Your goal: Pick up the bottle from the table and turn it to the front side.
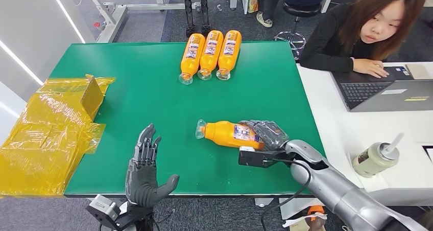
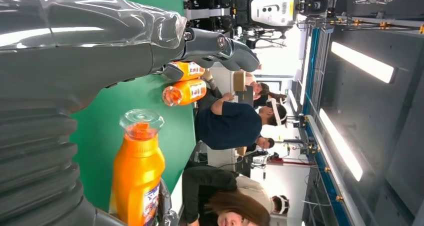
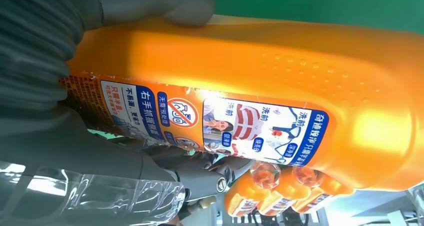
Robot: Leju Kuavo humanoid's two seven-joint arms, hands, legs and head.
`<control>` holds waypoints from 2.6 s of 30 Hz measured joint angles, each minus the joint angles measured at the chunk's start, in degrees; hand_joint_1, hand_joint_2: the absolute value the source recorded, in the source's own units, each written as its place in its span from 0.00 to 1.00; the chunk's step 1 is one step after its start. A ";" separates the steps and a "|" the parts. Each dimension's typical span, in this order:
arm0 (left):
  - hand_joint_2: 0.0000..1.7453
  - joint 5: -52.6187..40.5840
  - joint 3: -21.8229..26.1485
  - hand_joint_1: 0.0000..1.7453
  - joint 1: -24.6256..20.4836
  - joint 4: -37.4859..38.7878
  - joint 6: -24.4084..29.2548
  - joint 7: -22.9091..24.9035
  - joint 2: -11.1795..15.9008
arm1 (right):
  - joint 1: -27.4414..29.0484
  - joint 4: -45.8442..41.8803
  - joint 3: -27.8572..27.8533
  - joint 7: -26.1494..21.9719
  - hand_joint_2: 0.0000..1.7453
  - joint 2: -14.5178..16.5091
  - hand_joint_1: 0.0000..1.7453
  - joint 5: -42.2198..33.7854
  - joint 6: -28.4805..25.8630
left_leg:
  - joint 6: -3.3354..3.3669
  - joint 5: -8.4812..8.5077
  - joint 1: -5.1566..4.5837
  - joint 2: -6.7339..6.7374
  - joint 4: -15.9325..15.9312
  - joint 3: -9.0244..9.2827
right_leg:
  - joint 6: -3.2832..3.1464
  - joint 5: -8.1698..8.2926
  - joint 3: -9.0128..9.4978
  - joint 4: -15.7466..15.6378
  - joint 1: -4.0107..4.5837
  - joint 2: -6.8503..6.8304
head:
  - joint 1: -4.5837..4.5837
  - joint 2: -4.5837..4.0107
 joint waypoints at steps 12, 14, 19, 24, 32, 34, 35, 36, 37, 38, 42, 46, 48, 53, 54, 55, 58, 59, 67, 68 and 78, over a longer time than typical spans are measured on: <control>1.00 2.60 3.12 0.00 -0.32 0.48 -2.61 0.68 -1.35 | 9.28 -16.35 -6.77 0.09 1.00 -0.65 1.00 9.63 -4.09 | 0.00 -0.03 0.01 -0.02 -0.03 -0.05 | 0.01 -0.03 -0.07 -0.01 0.00 -0.01 | -0.01 0.00; 1.00 3.24 3.71 0.00 -0.73 1.28 -3.58 0.68 -1.70 | 11.43 -20.28 -7.86 0.38 1.00 -0.57 1.00 11.13 -4.67 | 0.00 -0.03 0.02 -0.02 -0.04 -0.06 | 0.01 -0.04 -0.08 0.00 0.00 -0.01 | -0.02 0.00; 1.00 3.78 4.52 0.00 -2.67 4.77 -4.40 0.67 -2.61 | 16.41 -26.43 -9.22 1.62 1.00 2.33 1.00 16.46 -5.81 | 0.00 -0.02 0.02 -0.01 -0.08 -0.08 | 0.00 -0.03 -0.08 0.01 0.01 -0.01 | 0.00 0.00; 1.00 3.72 5.38 0.00 -5.94 9.41 -3.91 0.23 -3.35 | 18.44 -29.41 -9.38 3.18 1.00 7.98 1.00 20.00 -5.07 | -0.03 0.01 0.03 0.01 -0.08 -0.06 | -0.01 -0.02 -0.11 0.04 0.01 0.02 | -0.02 0.00; 1.00 7.38 6.37 0.00 -8.31 12.99 -10.09 -0.28 -4.50 | 19.71 -31.69 -10.41 4.86 1.00 13.01 1.00 21.51 -2.92 | -0.03 0.02 0.00 0.00 -0.07 -0.09 | -0.01 -0.02 -0.10 0.04 0.00 0.01 | -0.01 0.00; 1.00 8.97 6.37 0.00 -8.15 13.00 -12.20 0.06 -4.80 | 20.15 -32.13 -10.64 4.83 1.00 14.00 1.00 21.68 -2.76 | -0.03 0.01 0.00 0.00 -0.07 -0.09 | -0.01 -0.02 -0.11 0.02 0.00 0.01 | -0.01 0.00; 1.00 9.63 6.36 0.00 -8.03 12.97 -12.89 0.32 -4.92 | 20.33 -32.26 -10.71 4.78 1.00 14.41 1.00 21.67 -2.74 | -0.02 0.00 0.00 0.00 -0.07 -0.10 | 0.00 -0.03 -0.11 0.02 0.00 0.01 | -0.01 0.00; 1.00 10.38 6.33 0.00 -7.85 12.83 -13.51 0.67 -5.03 | 20.53 -32.37 -10.78 4.67 1.00 14.80 1.00 21.62 -2.74 | -0.02 0.00 0.01 0.00 -0.07 -0.10 | 0.00 -0.03 -0.11 0.01 0.00 0.01 | -0.01 0.00; 1.00 11.25 6.28 0.00 -7.63 12.59 -14.12 1.04 -5.10 | 20.78 -32.44 -10.83 4.51 1.00 15.14 1.00 21.53 -2.73 | -0.02 0.00 0.01 0.00 -0.07 -0.10 | 0.00 -0.03 -0.12 0.01 0.00 0.01 | 0.00 0.00; 1.00 12.37 6.18 0.00 -7.37 12.18 -14.80 1.51 -5.14 | 21.10 -32.49 -10.86 4.25 1.00 15.50 1.00 21.29 -2.74 | -0.02 -0.01 0.01 0.01 -0.07 -0.10 | 0.00 -0.04 -0.13 0.01 0.01 0.01 | -0.01 0.00; 1.00 18.05 5.28 0.00 -5.91 9.46 -17.81 3.37 -4.87 | 22.72 -32.15 -10.89 2.10 1.00 16.62 1.00 19.34 -3.41 | -0.02 -0.01 0.02 0.01 -0.08 -0.11 | 0.00 -0.05 -0.14 0.01 0.01 0.01 | 0.00 0.00; 1.00 22.05 4.54 0.00 -4.44 6.77 -20.04 5.02 -4.39 | 23.48 -31.02 -10.89 -0.08 1.00 17.15 1.00 17.62 -4.03 | -0.02 -0.01 0.02 0.02 -0.09 -0.12 | 0.00 -0.05 -0.16 0.01 0.01 0.04 | -0.01 0.00; 1.00 24.25 4.43 0.00 -3.83 5.39 -21.12 6.07 -4.17 | 23.48 -30.05 -10.88 -1.18 1.00 17.45 1.00 16.63 -3.90 | -0.02 0.00 0.02 0.02 -0.09 -0.12 | 0.00 -0.04 -0.16 0.02 0.01 0.03 | -0.01 0.00; 1.00 28.39 4.15 0.00 -2.91 2.11 -22.45 7.56 -3.60 | 23.16 -27.05 -10.55 -2.49 1.00 18.86 1.00 14.83 -3.11 | -0.03 0.00 0.02 0.01 -0.09 -0.14 | -0.01 -0.04 -0.15 0.04 0.01 0.01 | -0.02 0.00; 1.00 28.75 3.98 0.00 -2.78 1.63 -22.54 7.70 -3.45 | 23.01 -26.41 -10.41 -2.57 1.00 19.15 1.00 14.53 -2.94 | -0.03 0.00 0.02 0.00 -0.09 -0.14 | -0.01 -0.04 -0.15 0.04 0.01 0.01 | -0.01 0.00; 1.00 28.98 3.81 0.00 -2.67 1.29 -22.57 7.81 -3.27 | 22.86 -25.79 -10.25 -2.65 1.00 19.41 1.00 14.22 -2.78 | -0.03 0.00 0.02 0.00 -0.09 -0.14 | -0.01 -0.04 -0.16 0.04 0.01 0.01 | -0.01 0.00; 1.00 29.32 3.60 0.00 -2.51 0.90 -22.52 7.96 -2.69 | 22.47 -24.23 -9.80 -2.87 1.00 20.15 1.00 13.61 -2.61 | -0.03 0.00 0.02 0.01 -0.09 -0.14 | -0.01 -0.04 -0.16 0.04 0.01 0.01 | -0.01 0.00; 1.00 29.34 3.59 0.00 -2.49 0.87 -22.51 7.96 -2.52 | 22.37 -23.85 -9.67 -2.91 1.00 20.38 1.00 13.53 -2.59 | -0.03 0.00 0.02 0.01 -0.09 -0.14 | -0.01 -0.04 -0.16 0.04 0.01 0.01 | 0.00 0.00; 1.00 29.40 3.53 0.00 -2.49 0.87 -22.46 7.95 -1.80 | 22.04 -22.25 -9.19 -3.07 1.00 21.27 1.00 13.42 -2.60 | -0.03 0.00 0.02 0.01 -0.09 -0.14 | 0.00 -0.04 -0.16 0.03 0.01 0.01 | -0.01 0.00; 1.00 29.48 3.50 0.00 -2.51 0.87 -22.44 7.93 -1.77 | 22.00 -22.12 -9.13 -3.24 1.00 21.28 1.00 13.31 -2.65 | -0.03 0.00 0.02 0.01 -0.09 -0.14 | 0.00 -0.04 -0.16 0.03 0.01 0.01 | -0.01 0.00; 1.00 29.86 3.14 0.97 -2.89 1.51 -20.87 6.03 -1.37 | 20.33 -20.95 -6.79 -4.50 1.00 21.28 1.00 10.57 -2.50 | -0.03 0.00 0.02 0.01 -0.09 -0.13 | -0.01 -0.04 -0.16 0.03 0.01 0.01 | -0.01 0.00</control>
